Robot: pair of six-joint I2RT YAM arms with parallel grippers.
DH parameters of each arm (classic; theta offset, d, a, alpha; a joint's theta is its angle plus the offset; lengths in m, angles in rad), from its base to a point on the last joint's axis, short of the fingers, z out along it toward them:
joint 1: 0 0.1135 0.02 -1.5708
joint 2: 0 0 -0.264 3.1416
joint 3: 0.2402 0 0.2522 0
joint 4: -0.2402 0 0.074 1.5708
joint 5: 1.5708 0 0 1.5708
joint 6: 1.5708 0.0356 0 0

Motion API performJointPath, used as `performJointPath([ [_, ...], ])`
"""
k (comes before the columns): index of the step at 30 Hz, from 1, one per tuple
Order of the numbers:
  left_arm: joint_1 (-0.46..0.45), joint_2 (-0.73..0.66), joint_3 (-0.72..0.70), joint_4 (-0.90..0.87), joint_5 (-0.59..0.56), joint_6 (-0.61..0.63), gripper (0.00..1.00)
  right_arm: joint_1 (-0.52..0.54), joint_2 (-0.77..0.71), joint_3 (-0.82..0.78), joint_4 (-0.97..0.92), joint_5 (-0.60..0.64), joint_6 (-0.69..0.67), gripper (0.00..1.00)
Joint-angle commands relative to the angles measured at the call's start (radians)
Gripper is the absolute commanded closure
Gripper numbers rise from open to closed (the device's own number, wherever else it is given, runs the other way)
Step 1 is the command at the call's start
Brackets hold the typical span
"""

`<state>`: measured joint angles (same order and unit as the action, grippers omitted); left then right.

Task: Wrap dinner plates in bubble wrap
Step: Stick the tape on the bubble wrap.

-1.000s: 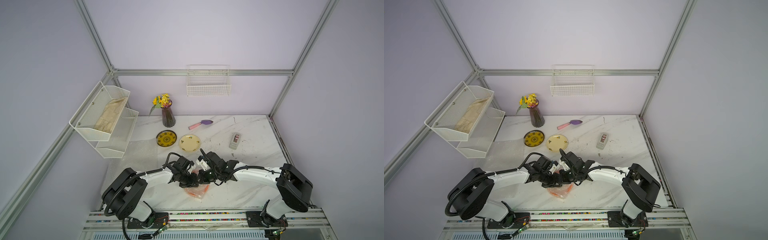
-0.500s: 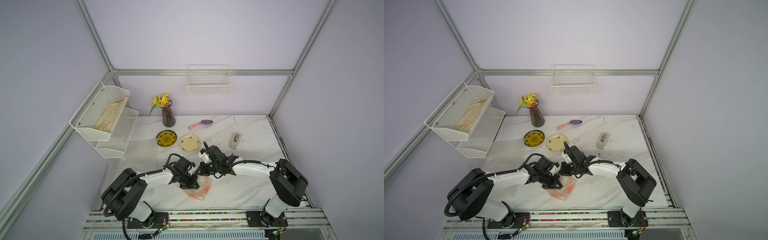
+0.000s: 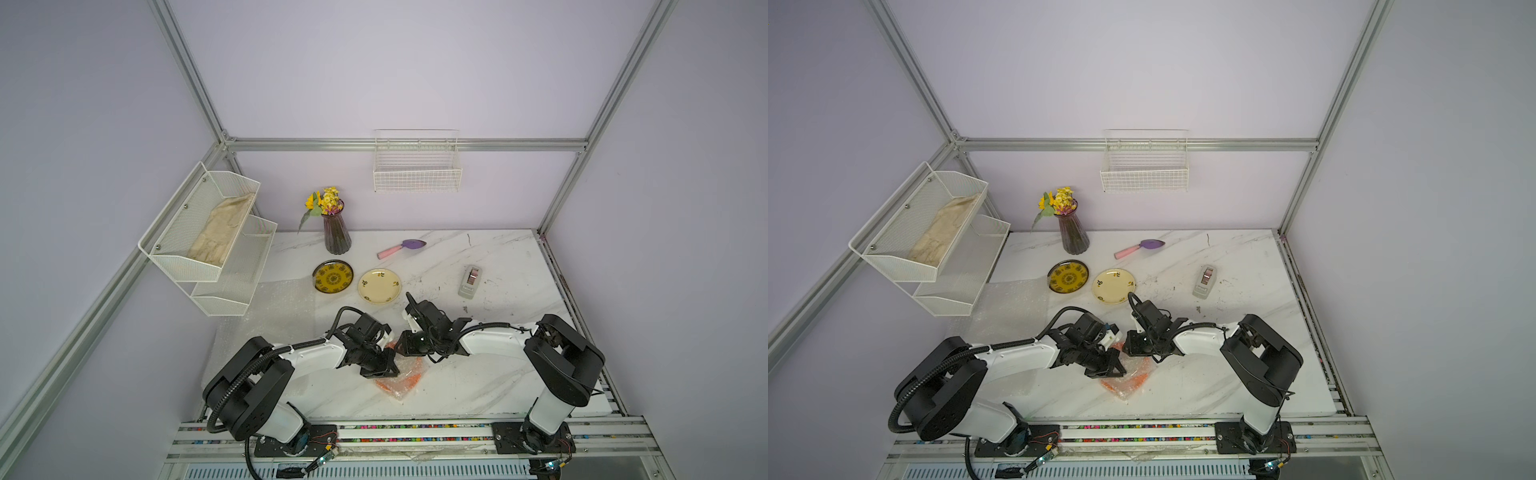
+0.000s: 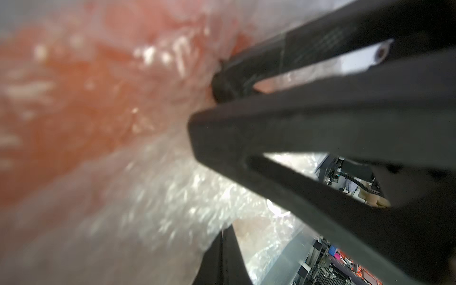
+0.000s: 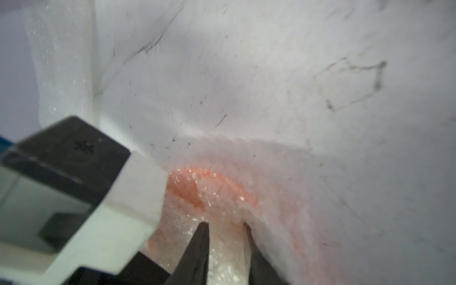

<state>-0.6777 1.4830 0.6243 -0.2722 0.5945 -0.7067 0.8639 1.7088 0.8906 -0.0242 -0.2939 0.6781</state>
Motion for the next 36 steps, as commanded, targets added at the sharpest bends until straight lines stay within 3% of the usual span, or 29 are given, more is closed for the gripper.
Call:
performJointPath([
  [1, -0.006, 0.009, -0.04, -0.016, 0.016, -0.002, 0.97, -0.012, -0.05, 0.033, -0.167, 0.26, 0.007, 0.64],
  [4, -0.008, 0.025, -0.04, -0.018, 0.019, 0.0, 0.97, -0.017, -0.096, 0.062, -0.229, 0.301, 0.009, 0.6],
  [11, -0.008, 0.073, -0.028, -0.015, 0.031, 0.006, 0.97, -0.053, -0.202, 0.105, -0.397, 0.211, 0.015, 0.59],
  [15, -0.006, 0.076, -0.028, -0.017, 0.033, 0.006, 0.97, -0.064, -0.254, 0.136, -0.492, 0.154, 0.036, 0.68],
  [17, -0.006, 0.076, -0.028, -0.017, 0.034, 0.006, 0.97, -0.063, -0.259, 0.111, -0.435, 0.0, 0.048, 0.78],
  [20, -0.006, 0.079, -0.025, -0.018, 0.034, 0.007, 0.97, -0.063, -0.224, 0.002, -0.168, -0.227, 0.197, 0.9],
  [24, -0.006, 0.088, -0.026, -0.019, 0.034, 0.007, 0.97, -0.099, -0.167, -0.078, -0.089, -0.18, 0.217, 1.0],
  [28, -0.006, 0.092, -0.024, -0.02, 0.034, 0.007, 0.97, -0.151, -0.098, -0.129, -0.051, -0.129, 0.202, 1.0],
  [36, -0.006, 0.099, -0.02, -0.025, 0.034, 0.009, 0.97, -0.164, -0.142, -0.075, -0.025, -0.219, 0.198, 1.0],
])
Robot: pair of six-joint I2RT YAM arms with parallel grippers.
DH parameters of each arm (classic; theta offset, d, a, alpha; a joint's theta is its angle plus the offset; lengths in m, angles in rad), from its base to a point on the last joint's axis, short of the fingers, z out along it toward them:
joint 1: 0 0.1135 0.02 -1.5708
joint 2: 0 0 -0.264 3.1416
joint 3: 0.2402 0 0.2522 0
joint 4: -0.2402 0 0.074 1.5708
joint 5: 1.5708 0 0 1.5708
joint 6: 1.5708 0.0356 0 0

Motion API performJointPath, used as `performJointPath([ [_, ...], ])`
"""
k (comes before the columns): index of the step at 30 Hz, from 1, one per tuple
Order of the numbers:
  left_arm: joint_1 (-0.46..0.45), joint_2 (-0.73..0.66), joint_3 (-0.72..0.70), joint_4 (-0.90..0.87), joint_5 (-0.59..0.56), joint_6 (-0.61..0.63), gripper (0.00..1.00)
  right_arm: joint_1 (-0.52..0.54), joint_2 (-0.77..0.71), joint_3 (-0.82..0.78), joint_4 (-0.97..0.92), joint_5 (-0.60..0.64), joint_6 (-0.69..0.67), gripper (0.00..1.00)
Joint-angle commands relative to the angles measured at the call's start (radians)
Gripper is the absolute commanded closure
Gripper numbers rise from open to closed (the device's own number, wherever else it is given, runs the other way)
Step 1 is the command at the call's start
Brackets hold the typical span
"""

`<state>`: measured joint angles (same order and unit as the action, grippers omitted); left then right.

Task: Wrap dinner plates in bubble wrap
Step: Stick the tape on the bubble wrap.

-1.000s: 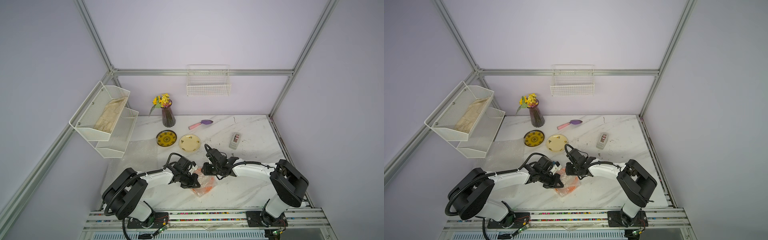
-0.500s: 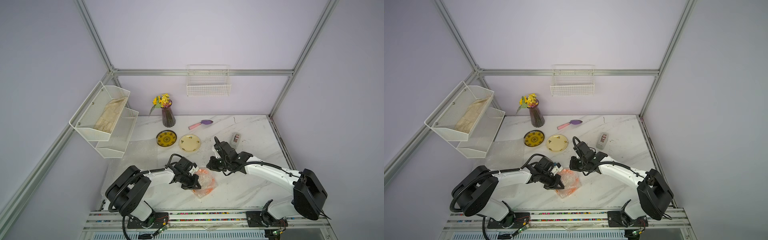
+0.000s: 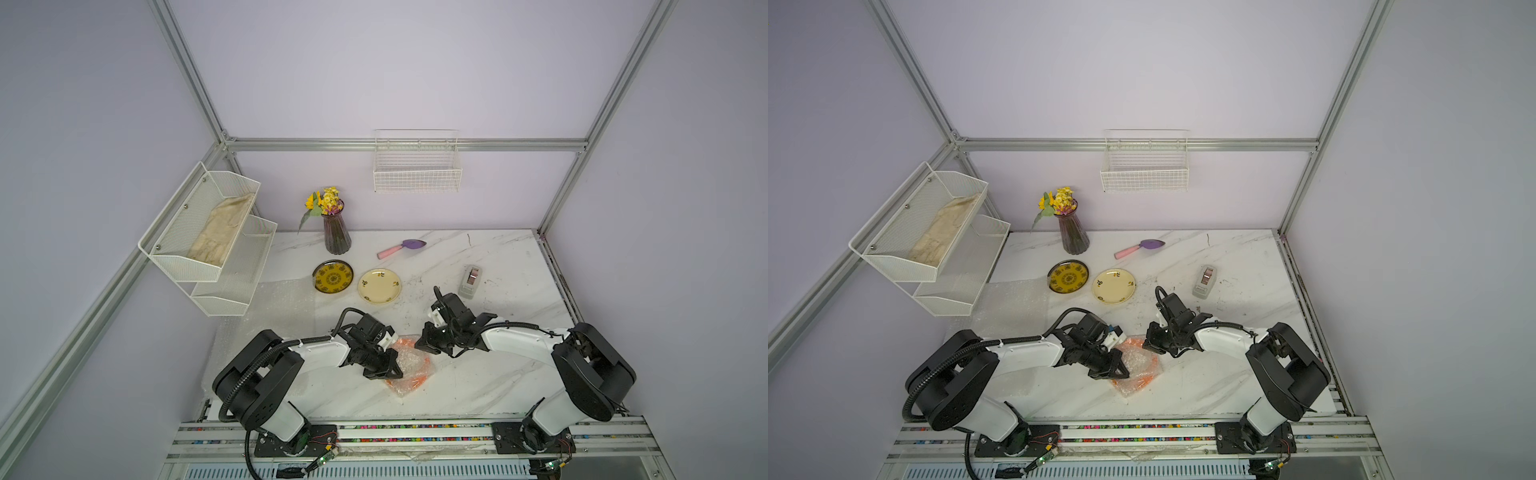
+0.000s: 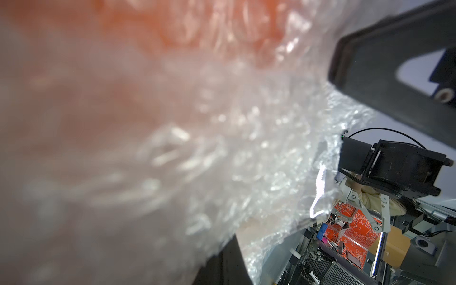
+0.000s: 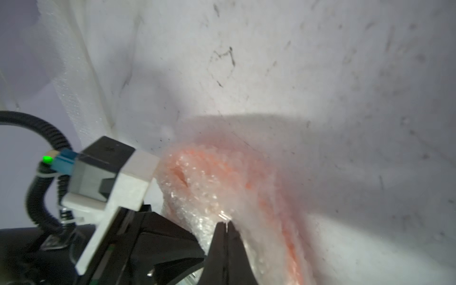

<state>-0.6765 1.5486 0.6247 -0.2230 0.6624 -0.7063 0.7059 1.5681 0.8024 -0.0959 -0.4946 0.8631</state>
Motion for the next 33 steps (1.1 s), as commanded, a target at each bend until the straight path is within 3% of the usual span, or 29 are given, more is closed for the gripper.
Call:
performJointPath([
  [1, -0.008, 0.034, -0.019, -0.075, -0.033, 0.008, 0.97, -0.008, 0.025, 0.01, 0.053, -0.02, 0.017, 1.0],
  [6, -0.008, 0.017, -0.026, -0.082, -0.041, 0.006, 0.97, -0.013, 0.117, 0.025, -0.082, 0.115, -0.006, 1.0],
  [10, -0.008, 0.014, -0.028, -0.085, -0.046, 0.003, 0.97, -0.012, 0.066, 0.104, -0.181, 0.139, -0.085, 1.0],
  [16, -0.007, 0.037, -0.016, -0.084, -0.038, 0.008, 0.97, 0.025, -0.057, 0.063, -0.159, -0.089, 0.005, 1.0],
  [21, -0.008, 0.042, -0.016, -0.084, -0.032, 0.009, 0.97, 0.072, -0.038, -0.056, -0.071, -0.162, 0.081, 1.0],
  [27, -0.009, 0.039, -0.019, -0.086, -0.035, 0.009, 0.97, 0.069, 0.022, 0.023, -0.269, -0.043, -0.057, 1.0],
  [33, -0.008, 0.033, -0.022, -0.093, -0.033, 0.01, 0.97, 0.143, -0.112, -0.038, -0.203, -0.118, 0.044, 1.0],
])
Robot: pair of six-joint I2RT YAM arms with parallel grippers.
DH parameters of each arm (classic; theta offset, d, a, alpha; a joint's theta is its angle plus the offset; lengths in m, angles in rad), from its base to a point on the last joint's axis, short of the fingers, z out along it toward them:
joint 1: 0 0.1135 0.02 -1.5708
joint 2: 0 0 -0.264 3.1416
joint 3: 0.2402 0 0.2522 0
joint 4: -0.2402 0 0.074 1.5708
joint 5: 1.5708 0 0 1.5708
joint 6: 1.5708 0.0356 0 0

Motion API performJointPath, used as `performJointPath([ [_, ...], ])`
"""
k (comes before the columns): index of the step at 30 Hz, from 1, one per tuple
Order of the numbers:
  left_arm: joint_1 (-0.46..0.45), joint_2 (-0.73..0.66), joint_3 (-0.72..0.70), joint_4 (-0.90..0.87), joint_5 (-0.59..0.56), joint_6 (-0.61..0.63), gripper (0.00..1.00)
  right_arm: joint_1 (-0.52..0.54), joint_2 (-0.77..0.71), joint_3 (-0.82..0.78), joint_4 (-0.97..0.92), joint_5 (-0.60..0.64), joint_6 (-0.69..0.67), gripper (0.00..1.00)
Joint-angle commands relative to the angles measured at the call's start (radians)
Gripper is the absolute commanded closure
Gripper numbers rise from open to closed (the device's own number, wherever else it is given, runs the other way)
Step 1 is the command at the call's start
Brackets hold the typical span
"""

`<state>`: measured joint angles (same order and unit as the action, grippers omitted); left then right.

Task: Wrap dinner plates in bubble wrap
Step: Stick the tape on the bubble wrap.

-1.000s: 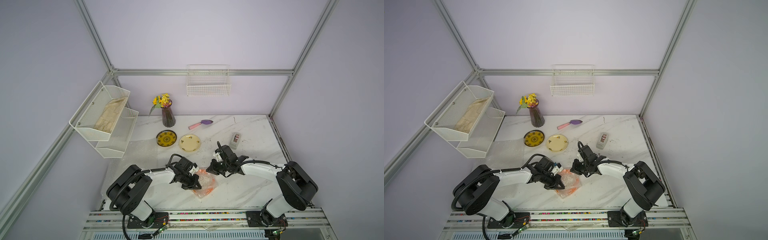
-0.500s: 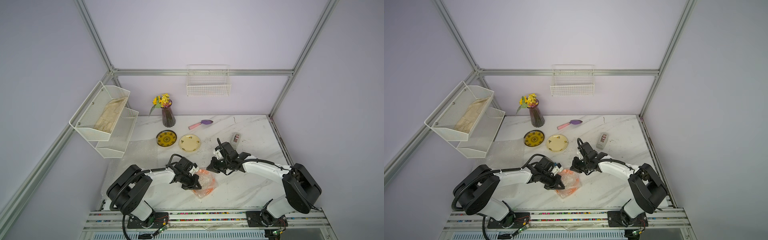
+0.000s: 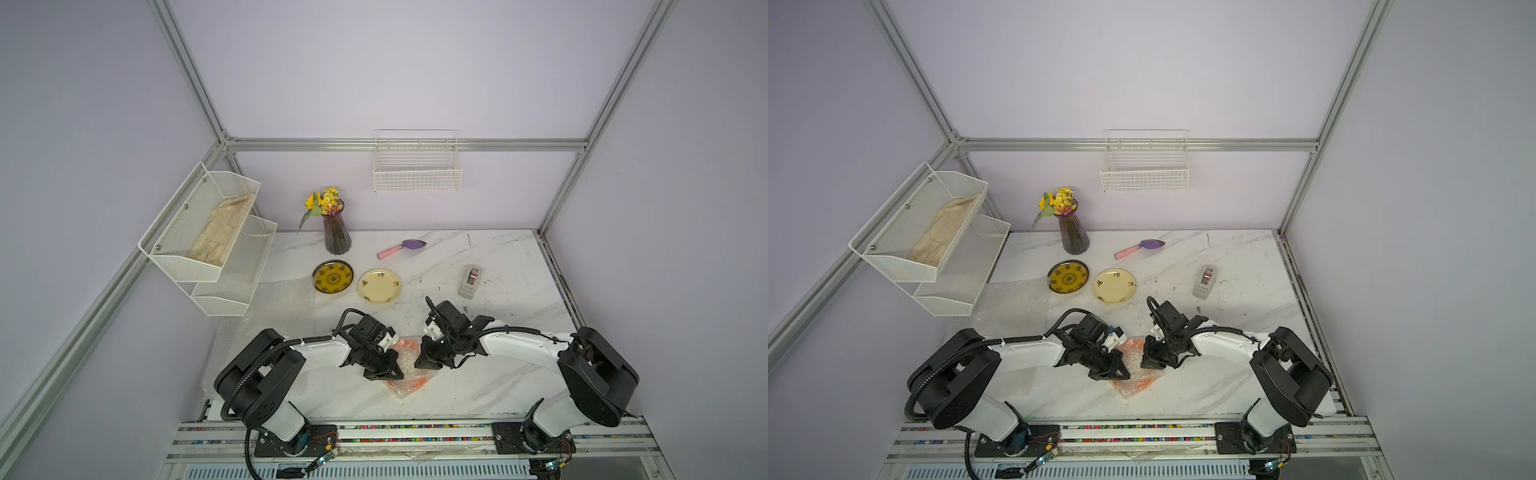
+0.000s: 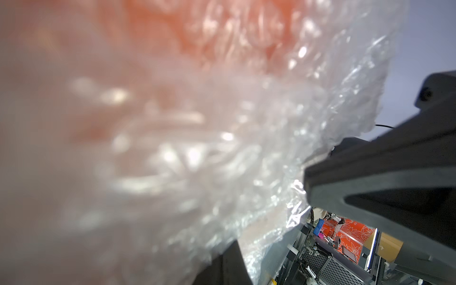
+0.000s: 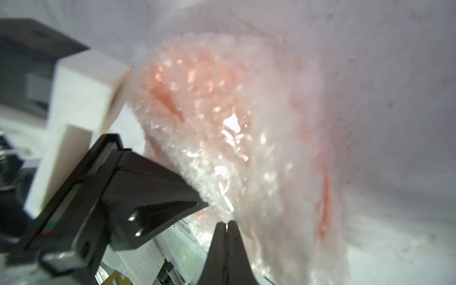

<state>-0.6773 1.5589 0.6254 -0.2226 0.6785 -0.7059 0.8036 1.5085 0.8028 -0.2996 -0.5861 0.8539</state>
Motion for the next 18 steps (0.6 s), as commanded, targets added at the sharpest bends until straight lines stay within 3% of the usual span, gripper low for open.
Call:
performJointPath([
  [1, -0.007, 0.023, -0.021, -0.095, -0.049, 0.011, 0.97, 0.062, -0.046, -0.058, 0.031, -0.039, 0.072, 1.0],
  [5, -0.007, 0.031, -0.021, -0.093, -0.048, 0.009, 0.97, 0.094, 0.028, -0.087, -0.016, 0.053, 0.035, 1.0],
  [9, -0.007, 0.035, -0.021, -0.094, -0.044, 0.008, 0.97, 0.095, 0.089, -0.011, -0.106, 0.163, -0.045, 1.0],
  [14, -0.007, 0.026, -0.027, -0.101, -0.049, 0.009, 0.97, 0.117, -0.028, -0.048, -0.045, 0.107, 0.021, 1.0],
  [18, -0.007, 0.03, -0.02, -0.102, -0.045, 0.011, 0.97, 0.126, -0.06, -0.08, 0.021, 0.156, 0.031, 1.0],
])
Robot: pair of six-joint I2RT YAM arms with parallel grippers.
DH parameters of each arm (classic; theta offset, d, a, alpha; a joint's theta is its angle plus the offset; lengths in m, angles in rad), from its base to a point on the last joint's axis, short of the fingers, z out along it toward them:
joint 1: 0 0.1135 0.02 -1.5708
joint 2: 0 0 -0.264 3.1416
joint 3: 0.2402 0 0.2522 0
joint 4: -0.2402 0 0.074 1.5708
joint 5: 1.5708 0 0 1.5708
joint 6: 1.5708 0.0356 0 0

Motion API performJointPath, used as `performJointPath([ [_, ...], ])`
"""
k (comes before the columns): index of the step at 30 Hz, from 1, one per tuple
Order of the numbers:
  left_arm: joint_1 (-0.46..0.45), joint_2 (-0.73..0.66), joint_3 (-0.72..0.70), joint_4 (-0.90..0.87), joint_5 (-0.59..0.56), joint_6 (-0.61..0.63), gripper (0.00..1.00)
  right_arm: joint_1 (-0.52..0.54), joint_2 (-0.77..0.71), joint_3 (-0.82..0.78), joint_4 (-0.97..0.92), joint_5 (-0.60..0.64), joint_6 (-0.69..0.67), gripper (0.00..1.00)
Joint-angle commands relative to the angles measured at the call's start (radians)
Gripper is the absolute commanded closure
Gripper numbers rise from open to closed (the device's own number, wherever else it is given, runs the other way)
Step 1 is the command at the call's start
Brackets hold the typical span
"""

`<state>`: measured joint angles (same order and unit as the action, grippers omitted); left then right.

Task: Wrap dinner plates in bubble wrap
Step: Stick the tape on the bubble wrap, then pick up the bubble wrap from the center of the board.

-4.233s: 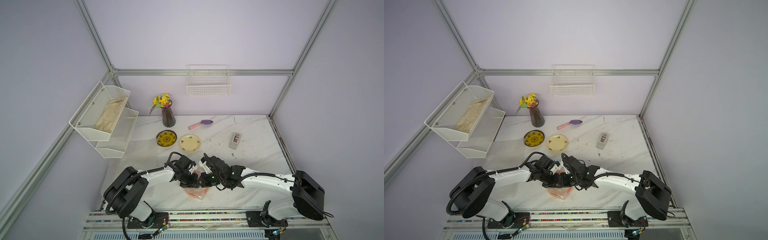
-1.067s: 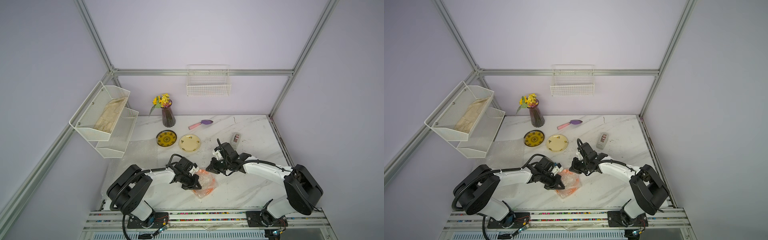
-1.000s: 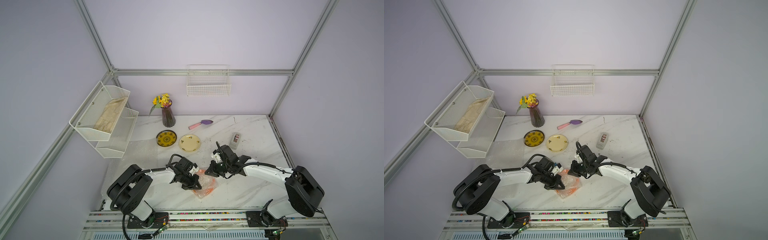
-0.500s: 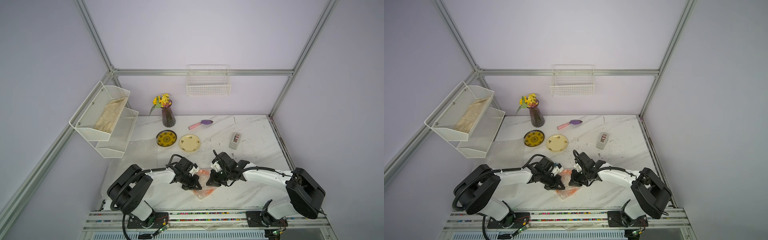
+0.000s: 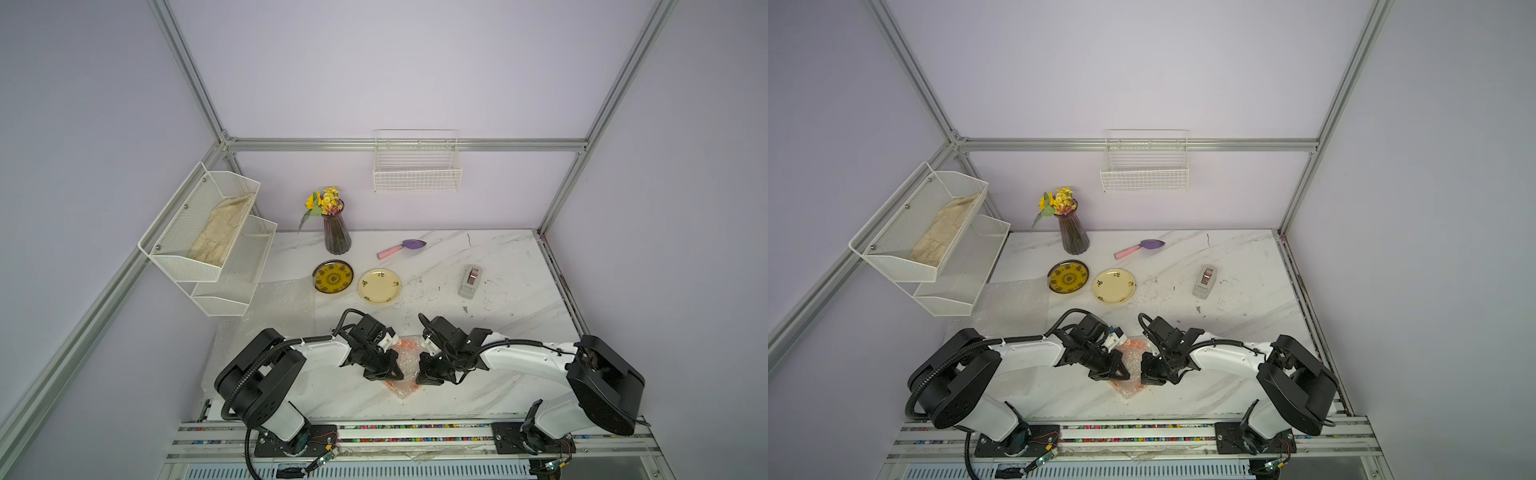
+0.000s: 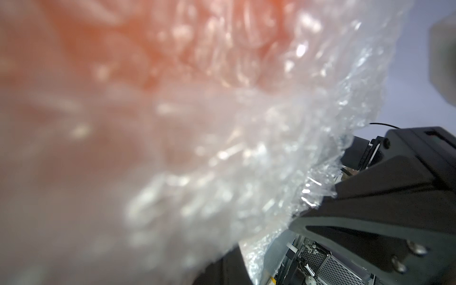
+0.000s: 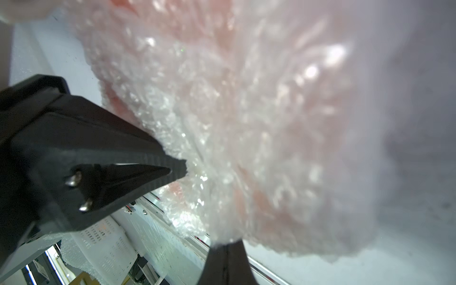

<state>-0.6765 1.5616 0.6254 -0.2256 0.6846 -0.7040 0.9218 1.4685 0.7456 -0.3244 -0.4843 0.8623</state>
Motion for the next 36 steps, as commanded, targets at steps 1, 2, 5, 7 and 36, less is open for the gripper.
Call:
performJointPath([
  [1, -0.008, 0.029, -0.02, -0.1, -0.05, 0.008, 0.97, 0.005, -0.005, -0.015, 0.059, 0.064, 0.024, 1.0],
  [2, -0.008, 0.031, -0.018, -0.1, -0.049, 0.008, 0.97, 0.002, 0.021, 0.004, 0.066, 0.078, 0.009, 1.0],
  [5, -0.008, 0.034, -0.019, -0.099, -0.049, 0.009, 0.97, 0.002, 0.11, 0.011, 0.142, 0.073, 0.018, 1.0],
  [7, -0.008, 0.035, -0.021, -0.099, -0.05, 0.009, 0.97, 0.002, 0.137, -0.006, 0.129, 0.109, 0.037, 1.0],
  [36, -0.009, 0.08, -0.009, -0.087, -0.024, 0.037, 0.97, -0.32, 0.098, -0.207, 0.466, -0.238, -0.076, 0.82],
])
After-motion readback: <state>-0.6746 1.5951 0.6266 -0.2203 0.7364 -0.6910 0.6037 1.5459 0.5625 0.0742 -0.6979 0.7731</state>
